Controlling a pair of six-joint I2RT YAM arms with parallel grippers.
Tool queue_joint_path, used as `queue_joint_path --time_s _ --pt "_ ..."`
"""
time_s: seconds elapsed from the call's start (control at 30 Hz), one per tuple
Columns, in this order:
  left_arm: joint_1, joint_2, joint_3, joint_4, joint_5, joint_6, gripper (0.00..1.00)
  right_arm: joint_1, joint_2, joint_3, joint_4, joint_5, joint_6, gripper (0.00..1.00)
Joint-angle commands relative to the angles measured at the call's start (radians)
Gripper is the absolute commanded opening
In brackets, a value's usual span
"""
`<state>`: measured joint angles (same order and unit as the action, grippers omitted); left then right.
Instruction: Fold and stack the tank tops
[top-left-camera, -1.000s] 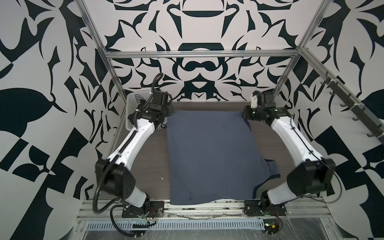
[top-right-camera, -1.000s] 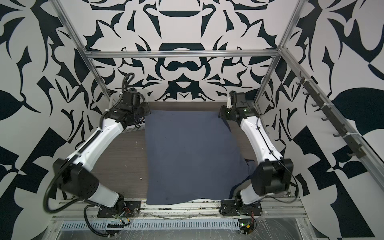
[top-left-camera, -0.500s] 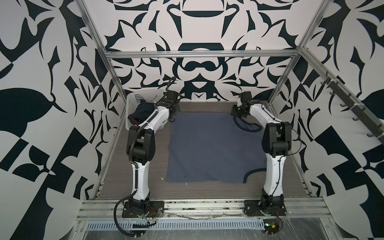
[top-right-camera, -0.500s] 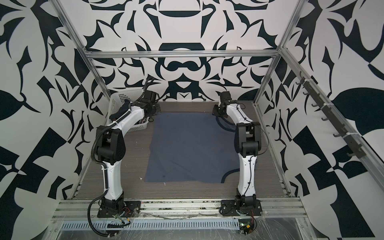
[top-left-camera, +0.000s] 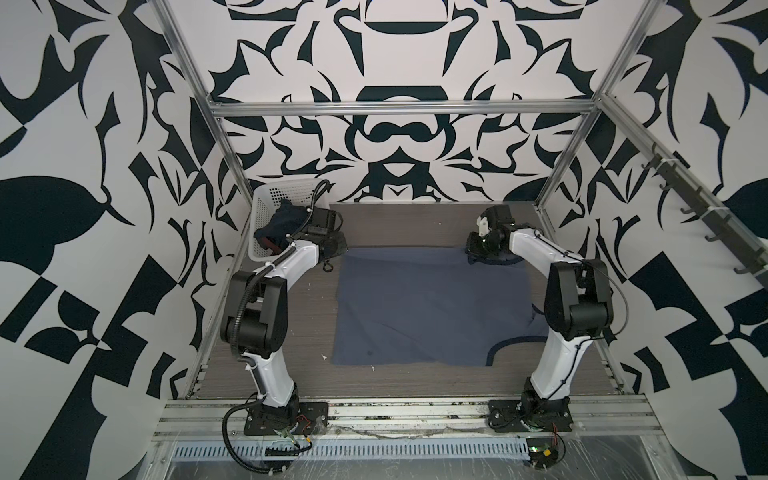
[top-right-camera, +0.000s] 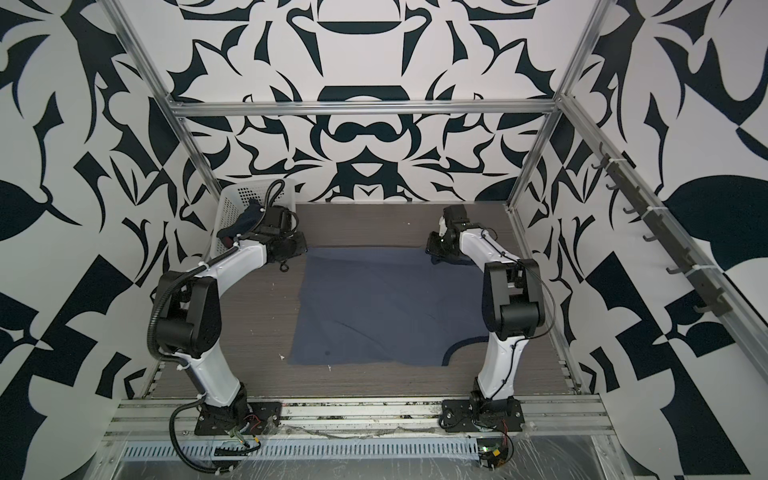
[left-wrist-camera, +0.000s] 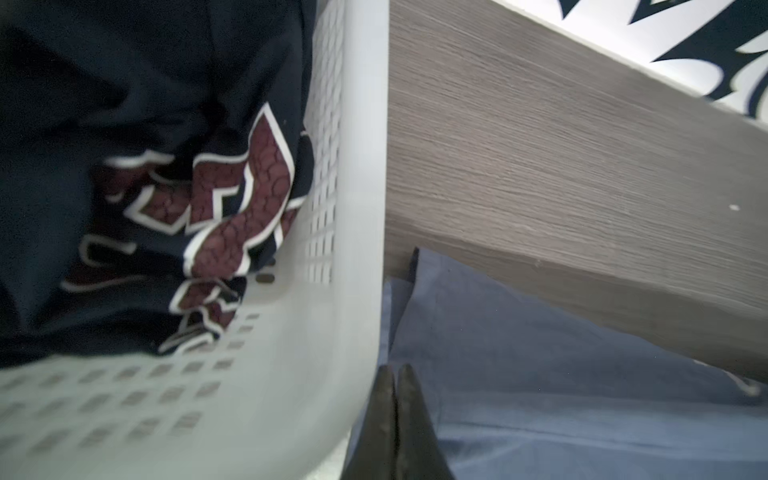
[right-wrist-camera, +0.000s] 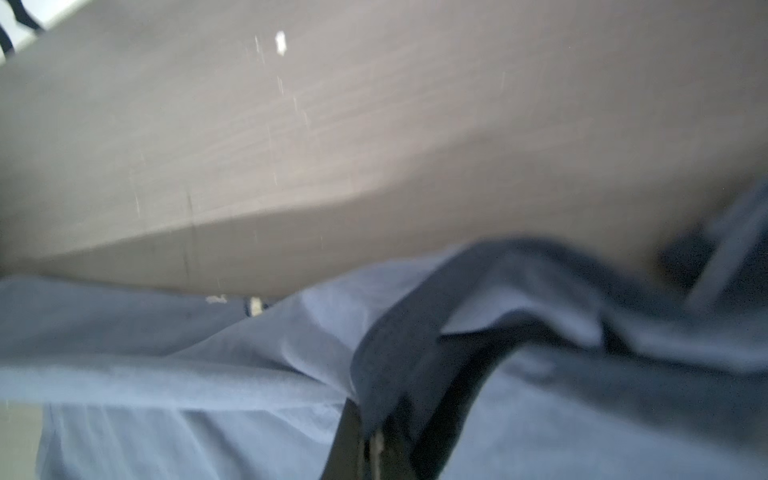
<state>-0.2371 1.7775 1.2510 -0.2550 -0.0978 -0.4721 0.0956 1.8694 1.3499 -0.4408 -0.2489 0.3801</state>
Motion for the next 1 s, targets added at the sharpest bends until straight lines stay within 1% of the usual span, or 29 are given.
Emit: queue_joint_path --time_s 0.0,0.13,0.23,0.3,0.33,0.47,0.53,0.6,0.67,0.7,0.73,0.83,0.87,0.97 --pt "0.009 -0.043 -0.067 0.076 0.049 -0.046 0.00 -0.003 -0.091 -0.113 0.077 -0.028 0.038 0.00" --pt "0.009 -0.072 -0.160 0.126 0.072 -0.090 0.00 -0.002 -0.172 -0.245 0.124 -0.033 0.061 0.00" --pt "0.006 -0.074 -0.194 0.135 0.100 -0.097 0.00 -0.003 -0.215 -0.316 0.150 -0.028 0.069 0.00" --pt "0.003 -0.086 -0.223 0.135 0.092 -0.112 0.00 -0.003 -0.227 -0.343 0.160 -0.042 0.083 0.00" --pt "0.002 -0.100 -0.245 0.136 0.070 -0.127 0.00 -0.003 -0.234 -0.360 0.168 -0.047 0.093 0.00" --pt "-0.002 -0.156 -0.334 0.150 -0.002 -0.201 0.00 -0.003 -0.256 -0.405 0.182 -0.074 0.119 0.14" --pt "-0.005 -0.162 -0.355 0.150 -0.003 -0.217 0.00 -0.004 -0.278 -0.416 0.168 -0.068 0.129 0.22" --pt "-0.010 -0.164 -0.362 0.134 -0.005 -0.224 0.16 -0.015 -0.309 -0.417 0.137 -0.054 0.131 0.31" --pt "-0.022 -0.186 -0.363 0.102 -0.037 -0.227 0.35 -0.035 -0.352 -0.411 0.093 -0.022 0.129 0.39" --pt "-0.031 -0.210 -0.364 0.091 -0.058 -0.224 0.41 -0.048 -0.370 -0.407 0.072 -0.006 0.128 0.42" --pt "-0.046 -0.240 -0.364 0.084 -0.088 -0.217 0.45 -0.063 -0.393 -0.402 0.054 0.013 0.126 0.44" --pt "-0.098 -0.306 -0.331 0.061 -0.143 -0.183 0.50 -0.112 -0.433 -0.378 0.026 0.041 0.129 0.46" --pt "-0.114 -0.309 -0.306 0.053 -0.140 -0.167 0.51 -0.127 -0.434 -0.363 0.019 0.055 0.130 0.46" --pt "-0.153 -0.249 -0.218 0.051 -0.060 -0.135 0.52 -0.156 -0.395 -0.294 -0.002 0.113 0.145 0.46"
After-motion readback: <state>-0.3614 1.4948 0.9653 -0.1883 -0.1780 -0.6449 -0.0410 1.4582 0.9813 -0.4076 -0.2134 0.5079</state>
